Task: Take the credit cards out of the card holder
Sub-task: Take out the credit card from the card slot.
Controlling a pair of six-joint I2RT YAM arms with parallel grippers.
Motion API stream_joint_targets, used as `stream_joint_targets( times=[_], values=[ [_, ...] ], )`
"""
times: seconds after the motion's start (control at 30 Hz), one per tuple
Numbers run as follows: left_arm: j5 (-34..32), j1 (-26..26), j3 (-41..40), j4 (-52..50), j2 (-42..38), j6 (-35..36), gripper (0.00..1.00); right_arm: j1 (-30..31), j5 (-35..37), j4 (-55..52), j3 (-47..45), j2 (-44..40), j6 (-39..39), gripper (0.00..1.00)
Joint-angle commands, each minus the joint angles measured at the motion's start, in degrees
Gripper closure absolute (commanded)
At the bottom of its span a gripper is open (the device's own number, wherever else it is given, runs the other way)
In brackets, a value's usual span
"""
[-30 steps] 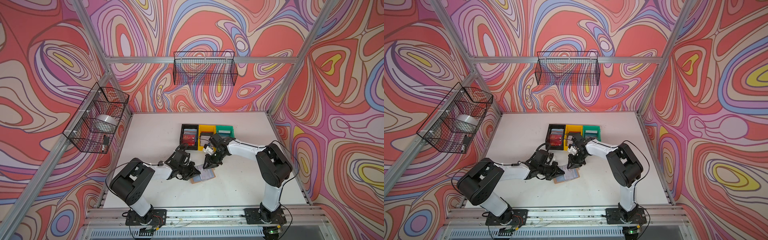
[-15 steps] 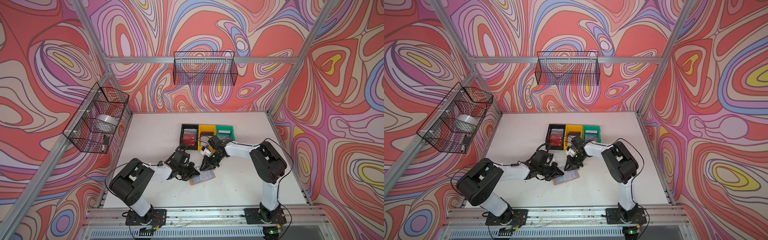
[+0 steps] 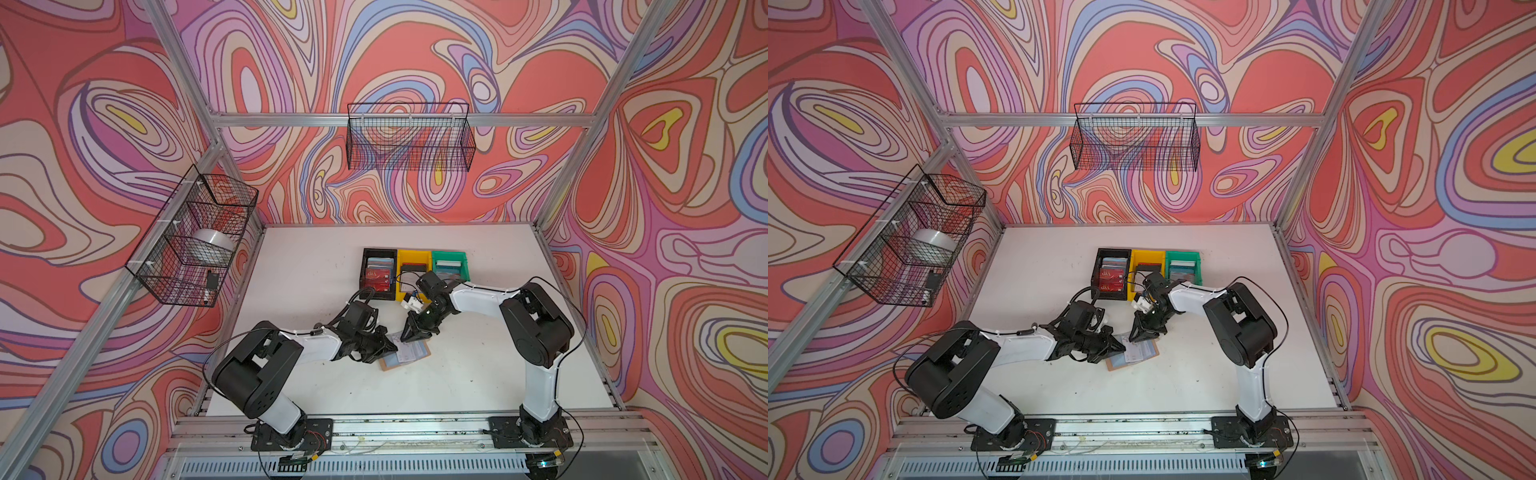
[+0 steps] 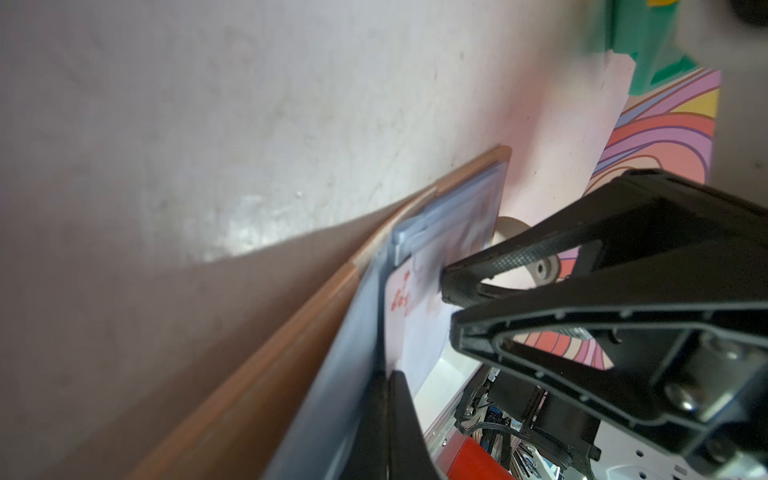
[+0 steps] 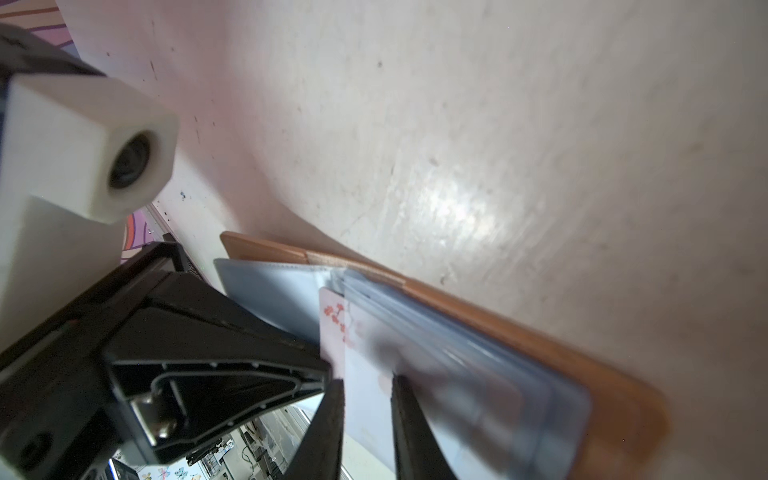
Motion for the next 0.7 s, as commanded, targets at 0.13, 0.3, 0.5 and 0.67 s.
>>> stream_joint_targets(
  times=[0.13,0.3,0.5,0.67],
  values=[
    [-0.87,2.7,-4.27,-8.67,-4.99,2.12,1.0,-0.52,5.48,-2.05,-2.04,1.73,-0.64,0.76],
    [-0.09,3.71,-4.0,-8.81,-6.67,2.2,1.0,-0.53,4.77,-1.98,-1.78,1.55,-0.85,0.76],
    [2.31,5.6,-4.9,-4.42,-8.77,-0.66,1.0,-0.53,1.61,-2.24,-1.2,-0.58,-2.06,0.76],
    [2.55,5.93,-2.26,-7.22,-10.2,0.8,1.0,-0.71,-2.12,-2.49,0.18,-2.5,-2.97,0.75]
  ],
)
